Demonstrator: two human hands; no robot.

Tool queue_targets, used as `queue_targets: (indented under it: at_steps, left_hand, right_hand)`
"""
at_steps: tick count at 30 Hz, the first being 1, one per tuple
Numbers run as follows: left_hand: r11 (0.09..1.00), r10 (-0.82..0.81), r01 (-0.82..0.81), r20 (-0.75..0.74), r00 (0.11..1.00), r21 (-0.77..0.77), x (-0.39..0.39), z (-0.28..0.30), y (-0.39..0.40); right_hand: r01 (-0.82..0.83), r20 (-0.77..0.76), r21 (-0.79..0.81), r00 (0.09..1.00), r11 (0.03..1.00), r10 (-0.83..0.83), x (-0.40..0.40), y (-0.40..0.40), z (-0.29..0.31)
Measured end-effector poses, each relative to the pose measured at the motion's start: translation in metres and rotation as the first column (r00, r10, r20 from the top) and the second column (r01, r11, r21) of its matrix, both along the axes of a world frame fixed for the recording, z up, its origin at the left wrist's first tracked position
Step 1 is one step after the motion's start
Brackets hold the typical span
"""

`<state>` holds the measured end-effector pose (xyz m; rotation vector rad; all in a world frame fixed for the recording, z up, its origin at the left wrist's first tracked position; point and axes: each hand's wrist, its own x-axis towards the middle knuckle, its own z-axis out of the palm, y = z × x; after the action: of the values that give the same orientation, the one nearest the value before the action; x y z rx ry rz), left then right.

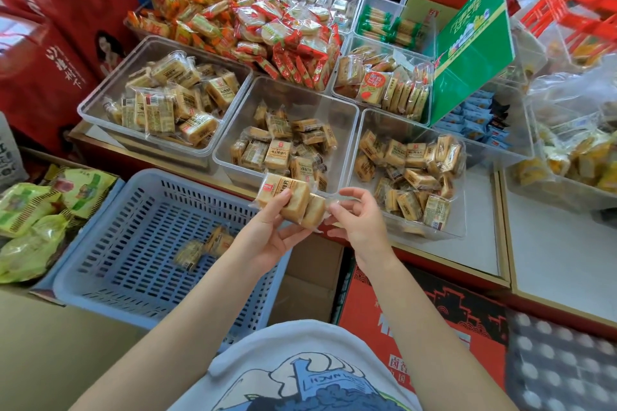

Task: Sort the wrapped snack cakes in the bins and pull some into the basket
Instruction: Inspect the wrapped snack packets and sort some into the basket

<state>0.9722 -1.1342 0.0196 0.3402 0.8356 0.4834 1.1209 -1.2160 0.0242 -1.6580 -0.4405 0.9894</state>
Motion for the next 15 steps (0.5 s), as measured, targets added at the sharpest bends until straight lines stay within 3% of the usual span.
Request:
queue_targets:
  at_steps: [8, 15]
  left_hand:
    - [0.995, 0.079, -0.082, 0.057, 0.995, 0.057, 0.005, -0.003, 0.003]
    - [0.989, 0.085, -0.091, 0.054, 0.995, 0.114, 0.008, -0.007, 0.004]
  right_hand:
    - [-0.117, -0.199, -0.052, 0.974, 0.992, 0.105, -0.006, 0.002, -0.007]
    - [-0.147, -0.242, -0.055, 0.962, 0.988, 0.13, -0.001, 0.001, -0.012]
